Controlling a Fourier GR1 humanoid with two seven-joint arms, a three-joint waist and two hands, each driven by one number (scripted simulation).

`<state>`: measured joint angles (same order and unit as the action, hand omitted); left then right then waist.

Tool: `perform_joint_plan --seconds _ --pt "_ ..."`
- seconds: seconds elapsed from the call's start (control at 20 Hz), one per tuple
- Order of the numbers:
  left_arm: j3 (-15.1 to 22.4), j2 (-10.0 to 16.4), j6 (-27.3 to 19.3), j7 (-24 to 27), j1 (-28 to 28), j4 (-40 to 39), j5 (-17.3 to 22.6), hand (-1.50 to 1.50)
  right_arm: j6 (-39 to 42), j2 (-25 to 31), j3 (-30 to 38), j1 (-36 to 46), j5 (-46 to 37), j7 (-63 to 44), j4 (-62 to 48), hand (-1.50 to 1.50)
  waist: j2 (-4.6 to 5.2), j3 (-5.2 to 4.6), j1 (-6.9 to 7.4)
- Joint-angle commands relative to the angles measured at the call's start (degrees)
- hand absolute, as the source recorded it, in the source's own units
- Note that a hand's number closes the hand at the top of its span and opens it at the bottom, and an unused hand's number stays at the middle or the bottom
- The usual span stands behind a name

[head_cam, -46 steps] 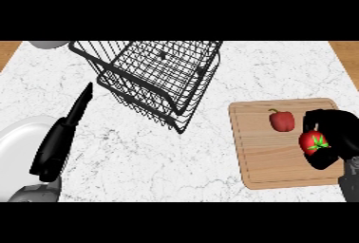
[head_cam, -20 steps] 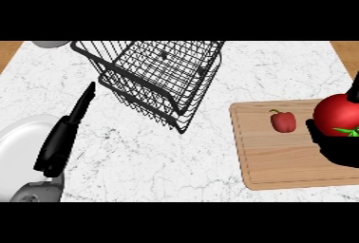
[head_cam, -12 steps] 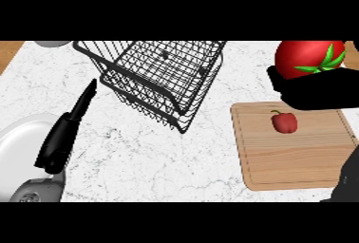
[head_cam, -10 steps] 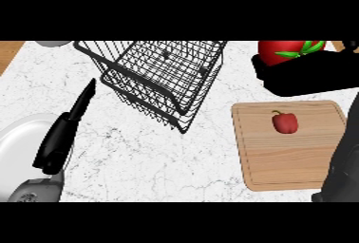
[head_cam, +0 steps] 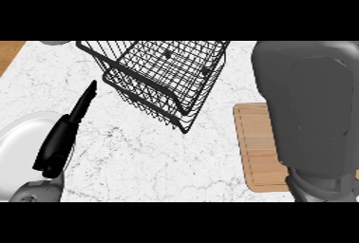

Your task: Pick the tomato from the cutting board and place it in the tiered basket

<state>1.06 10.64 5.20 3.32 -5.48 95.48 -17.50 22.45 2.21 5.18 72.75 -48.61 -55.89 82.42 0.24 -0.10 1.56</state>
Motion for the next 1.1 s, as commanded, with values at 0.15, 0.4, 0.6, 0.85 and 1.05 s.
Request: perform_joint_plan --seconds 0.15,0.4,0.6,0.85,1.05 --pt "0.72 -0.9 -1.0 1.57 -0.3 -0.7 -1.32 0.0 -15.05 -2.15 1.16 6.5 -1.0 4.47 -22.44 1.5 0.34 0.01 0.68" --pt "-0.04 -0.21 1.33 -0.37 -0.03 1.14 0.92 0.0 -24.91 -2.19 2.45 8.59 1.37 7.91 -34.76 1.5 0.56 0.01 1.41" --pt "0.76 -0.7 0.63 0.95 -1.79 -1.15 -0.48 0.0 -36.33 -2.2 -0.57 8.38 9.94 11.46 -39.63 -1.5 0.8 -0.01 2.67" --pt "1.22 -0.72 1.44 -1.72 -5.2 -0.09 -0.6 0.0 -43.2 -2.21 1.31 11.56 16.51 20.61 -46.34 -1.5 1.04 0.02 3.3" --pt "0.43 0.17 2.55 -2.1 -3.73 0.59 0.33 0.0 -53.19 -2.21 3.12 10.46 17.98 28.85 -46.33 -1.5 0.98 0.05 3.19"
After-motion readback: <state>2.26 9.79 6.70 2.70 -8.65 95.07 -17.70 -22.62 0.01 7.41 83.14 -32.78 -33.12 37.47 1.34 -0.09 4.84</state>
